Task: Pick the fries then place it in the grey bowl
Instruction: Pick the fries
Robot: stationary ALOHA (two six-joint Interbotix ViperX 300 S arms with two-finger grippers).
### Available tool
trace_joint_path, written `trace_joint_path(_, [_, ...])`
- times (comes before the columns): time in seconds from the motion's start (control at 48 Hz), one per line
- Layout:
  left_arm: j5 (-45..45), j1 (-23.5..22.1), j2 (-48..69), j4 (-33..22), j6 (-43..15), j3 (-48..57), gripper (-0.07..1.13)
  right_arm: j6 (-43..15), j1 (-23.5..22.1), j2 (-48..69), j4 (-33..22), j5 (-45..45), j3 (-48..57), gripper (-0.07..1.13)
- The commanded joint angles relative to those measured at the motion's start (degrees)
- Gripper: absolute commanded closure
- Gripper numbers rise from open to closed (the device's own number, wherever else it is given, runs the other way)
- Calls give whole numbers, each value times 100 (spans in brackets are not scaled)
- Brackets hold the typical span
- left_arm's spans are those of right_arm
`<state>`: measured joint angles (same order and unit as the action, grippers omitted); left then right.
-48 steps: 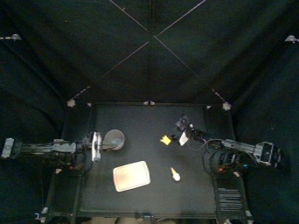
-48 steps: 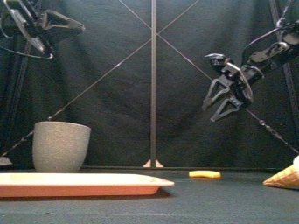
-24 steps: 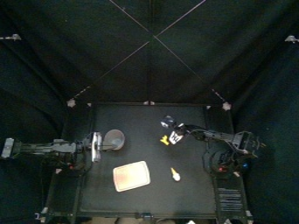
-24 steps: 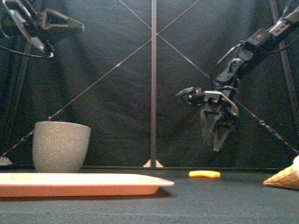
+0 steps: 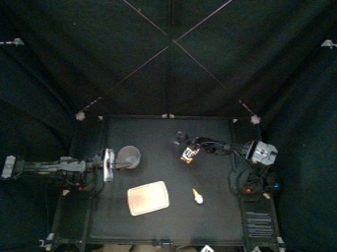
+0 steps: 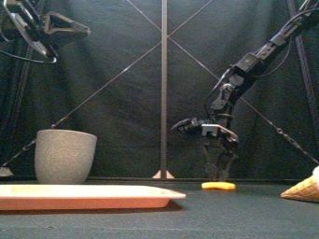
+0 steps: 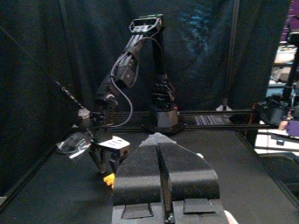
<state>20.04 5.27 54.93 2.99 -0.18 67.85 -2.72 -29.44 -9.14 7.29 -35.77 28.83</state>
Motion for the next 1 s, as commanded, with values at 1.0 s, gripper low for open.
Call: trace_joint_path(1.0, [44, 105, -35, 18, 0, -79, 107, 0, 378, 176, -44, 158, 149, 40])
